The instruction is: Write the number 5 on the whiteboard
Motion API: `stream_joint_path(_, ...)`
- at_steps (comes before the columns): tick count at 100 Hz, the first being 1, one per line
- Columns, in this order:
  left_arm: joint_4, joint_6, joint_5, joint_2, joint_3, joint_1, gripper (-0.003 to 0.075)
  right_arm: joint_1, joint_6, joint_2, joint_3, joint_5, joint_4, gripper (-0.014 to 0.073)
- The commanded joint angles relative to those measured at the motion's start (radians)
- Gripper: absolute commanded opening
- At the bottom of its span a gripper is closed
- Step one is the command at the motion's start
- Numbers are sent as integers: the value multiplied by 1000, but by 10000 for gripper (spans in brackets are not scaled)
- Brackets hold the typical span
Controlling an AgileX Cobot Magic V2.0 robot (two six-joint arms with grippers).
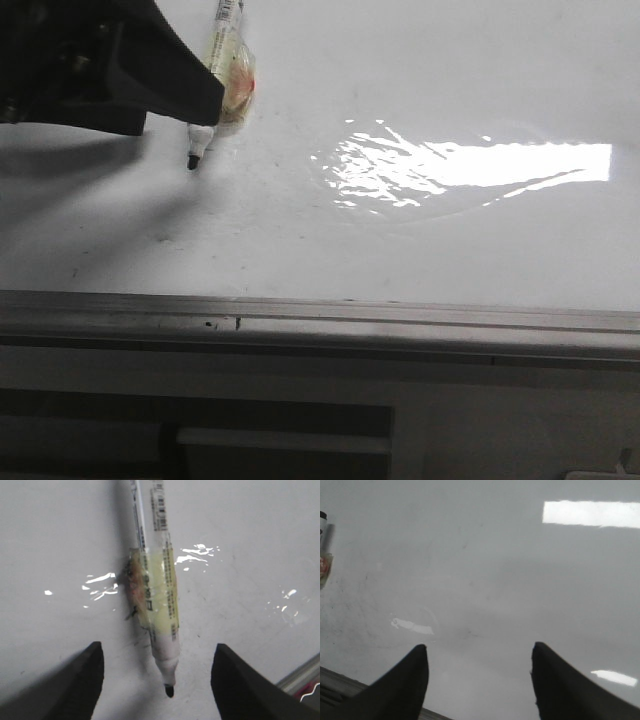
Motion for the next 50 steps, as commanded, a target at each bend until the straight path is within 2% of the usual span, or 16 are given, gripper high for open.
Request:
stream_joint_path(1, -37, 0, -93, 14, -47, -13, 420, 0, -14, 19, -33, -76, 0, 405)
stream_joint_path(15, -37, 0, -105, 62, -59, -13, 419, 0, -14, 19, -33, -76, 0, 405)
stream_joint_path(24, -37, 0, -105, 91, -60, -13, 375, 0, -14, 19, -33, -76, 0, 405)
stream_joint_path(34, -37, 0, -101, 115, -60, -13, 248, 0, -14, 19, -33, -76, 0, 405)
stream_joint_path(46, -37, 0, -96, 119, -60, -13, 18, 0, -14, 19, -33, -76, 0, 405)
stream_joint_path(50, -35, 0, -96, 119, -60, -13, -18, 0, -14, 19, -33, -74, 0, 405)
